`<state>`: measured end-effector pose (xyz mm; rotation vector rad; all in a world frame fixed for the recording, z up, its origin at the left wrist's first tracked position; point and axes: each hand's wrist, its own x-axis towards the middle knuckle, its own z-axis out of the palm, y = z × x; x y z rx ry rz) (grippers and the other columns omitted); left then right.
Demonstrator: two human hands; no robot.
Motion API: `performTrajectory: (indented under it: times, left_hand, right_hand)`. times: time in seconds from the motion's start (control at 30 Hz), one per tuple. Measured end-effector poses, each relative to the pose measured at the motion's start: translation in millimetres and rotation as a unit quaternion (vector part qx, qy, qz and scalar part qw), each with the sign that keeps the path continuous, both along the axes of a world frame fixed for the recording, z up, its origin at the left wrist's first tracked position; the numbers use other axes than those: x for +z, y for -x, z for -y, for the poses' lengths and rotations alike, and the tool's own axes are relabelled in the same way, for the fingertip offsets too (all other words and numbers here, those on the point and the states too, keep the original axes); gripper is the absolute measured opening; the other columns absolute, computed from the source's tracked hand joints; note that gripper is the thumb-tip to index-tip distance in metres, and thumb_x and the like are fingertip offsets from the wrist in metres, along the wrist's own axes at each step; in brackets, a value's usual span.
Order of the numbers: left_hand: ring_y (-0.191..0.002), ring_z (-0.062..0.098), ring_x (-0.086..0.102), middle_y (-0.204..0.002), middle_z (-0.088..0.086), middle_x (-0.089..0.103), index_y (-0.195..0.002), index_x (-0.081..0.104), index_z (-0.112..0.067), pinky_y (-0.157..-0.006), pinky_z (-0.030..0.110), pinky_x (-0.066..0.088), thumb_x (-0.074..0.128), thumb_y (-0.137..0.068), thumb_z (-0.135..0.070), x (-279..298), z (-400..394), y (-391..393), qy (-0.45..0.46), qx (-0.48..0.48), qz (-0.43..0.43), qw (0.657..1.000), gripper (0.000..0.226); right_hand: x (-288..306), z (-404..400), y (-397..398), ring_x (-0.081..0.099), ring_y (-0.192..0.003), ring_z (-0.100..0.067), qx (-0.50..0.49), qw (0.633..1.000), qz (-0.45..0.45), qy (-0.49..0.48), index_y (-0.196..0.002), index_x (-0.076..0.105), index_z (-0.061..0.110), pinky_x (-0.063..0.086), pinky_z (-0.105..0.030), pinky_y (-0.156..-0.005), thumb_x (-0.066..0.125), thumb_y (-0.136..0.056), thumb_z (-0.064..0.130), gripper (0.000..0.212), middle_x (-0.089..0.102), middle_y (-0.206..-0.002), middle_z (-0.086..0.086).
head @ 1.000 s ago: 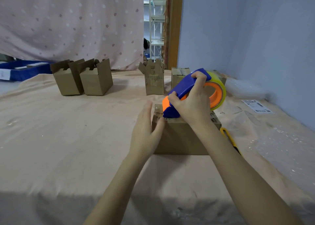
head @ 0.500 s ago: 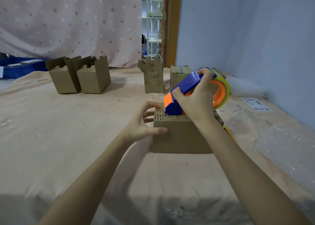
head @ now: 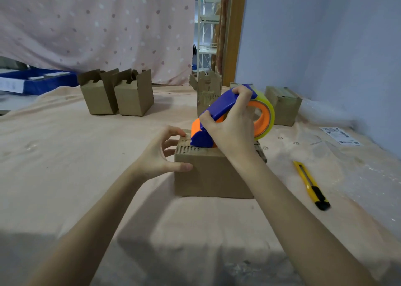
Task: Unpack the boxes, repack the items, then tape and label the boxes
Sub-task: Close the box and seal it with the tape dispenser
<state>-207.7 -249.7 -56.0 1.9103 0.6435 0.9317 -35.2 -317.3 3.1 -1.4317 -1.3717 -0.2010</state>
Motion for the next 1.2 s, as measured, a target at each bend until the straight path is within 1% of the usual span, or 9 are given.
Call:
performTrajectory:
  times: [0.2, 0.3, 0.33, 0.4, 0.47, 0.7, 0.87, 1.1, 1.2]
  left_hand:
    - [-0.125, 0.001, 0.043, -0.137, -0.012, 0.042, -0.131, 0.035, -0.028, -0.095, 0.019, 0.043, 0.068, -0.055, -0.056, 8, 15, -2, -0.035, 0.035, -0.117, 0.992, 0.088]
    - [-0.145, 0.013, 0.012, -0.159, -0.003, 0.012, -0.148, 0.023, -0.026, -0.115, 0.030, 0.017, 0.034, -0.060, -0.079, 21, 32, -8, -0.231, 0.131, -0.330, 0.906, 0.103]
    - [-0.147, 0.015, 0.003, -0.160, -0.002, 0.008, -0.150, 0.020, -0.025, -0.117, 0.031, 0.006, 0.023, -0.063, -0.082, 25, 37, -12, -0.286, 0.152, -0.376, 0.868, 0.104]
    - [-0.148, 0.014, 0.000, -0.160, -0.003, 0.011, -0.152, 0.015, -0.025, -0.117, 0.030, -0.003, 0.019, -0.073, -0.084, 30, 43, -21, -0.311, 0.169, -0.412, 0.840, 0.098]
    - [-0.147, 0.012, 0.004, -0.159, -0.005, 0.014, -0.153, 0.012, -0.024, -0.118, 0.030, -0.001, 0.019, -0.080, -0.082, 31, 46, -26, -0.287, 0.173, -0.423, 0.842, 0.093]
    - [-0.147, 0.014, 0.012, -0.158, -0.004, 0.022, -0.153, 0.015, -0.024, -0.118, 0.032, 0.004, -0.014, -0.060, -0.084, 15, 47, -34, -0.302, 0.252, -0.421, 0.817, 0.115]
    - [-0.146, 0.019, 0.018, -0.156, -0.004, 0.027, -0.152, 0.020, -0.024, -0.119, 0.036, 0.006, -0.018, -0.060, -0.082, 15, 49, -37, -0.318, 0.273, -0.450, 0.789, 0.116]
    - [-0.142, 0.022, 0.030, -0.153, -0.004, 0.035, -0.148, 0.033, -0.023, -0.118, 0.035, 0.011, -0.016, -0.063, -0.084, 17, 54, -36, -0.316, 0.285, -0.438, 0.792, 0.115]
    - [-0.143, 0.020, 0.028, -0.155, -0.007, 0.029, -0.149, 0.031, -0.025, -0.118, 0.034, 0.008, -0.015, -0.061, -0.082, 18, 56, -35, -0.312, 0.283, -0.449, 0.788, 0.114]
  right_hand:
    - [0, 4, -1, 0.050, -0.086, -0.012, 0.019, 0.999, -0.027, 0.004, -0.130, 0.030, 0.009, 0.050, -0.024, -0.066, 0.073, -0.082, 0.026, 0.067, 0.040, -0.105, 0.007]
    - [-1, 7, -1, 0.050, -0.087, -0.011, 0.023, 0.999, -0.037, 0.004, -0.130, 0.029, 0.010, 0.052, -0.025, -0.068, 0.073, -0.081, 0.026, 0.068, 0.040, -0.106, 0.007]
    - [-2, 7, -1, 0.050, -0.087, -0.011, 0.022, 0.999, -0.038, 0.003, -0.130, 0.029, 0.009, 0.052, -0.024, -0.069, 0.073, -0.081, 0.025, 0.068, 0.039, -0.106, 0.007]
    - [-3, 7, -1, 0.049, -0.086, -0.010, 0.023, 0.999, -0.044, 0.000, -0.130, 0.029, 0.008, 0.053, -0.024, -0.070, 0.074, -0.081, 0.024, 0.068, 0.038, -0.107, 0.008]
    - [-3, 7, -1, 0.048, -0.084, -0.010, 0.024, 0.998, -0.055, 0.001, -0.130, 0.029, 0.008, 0.054, -0.024, -0.071, 0.074, -0.081, 0.023, 0.069, 0.037, -0.107, 0.008]
    - [-4, 4, 0, 0.049, -0.074, -0.005, 0.042, 0.997, -0.058, 0.001, -0.129, 0.028, 0.010, 0.054, -0.022, -0.070, 0.074, -0.080, 0.020, 0.068, 0.035, -0.105, 0.010]
    - [-5, 3, -7, 0.048, -0.079, 0.000, 0.055, 0.996, -0.068, 0.001, -0.130, 0.027, 0.011, 0.049, -0.014, -0.070, 0.075, -0.079, 0.019, 0.070, 0.035, -0.111, 0.009]
    - [-5, 0, -17, 0.050, -0.079, 0.001, 0.067, 0.992, -0.107, 0.005, -0.128, 0.026, 0.015, 0.046, -0.006, -0.063, 0.077, -0.077, 0.018, 0.072, 0.039, -0.109, 0.010]
    - [-4, 1, -26, 0.051, -0.080, 0.012, 0.063, 0.991, -0.121, -0.007, -0.127, 0.028, 0.012, 0.043, -0.001, -0.059, 0.077, -0.076, 0.016, 0.070, 0.038, -0.095, 0.020]
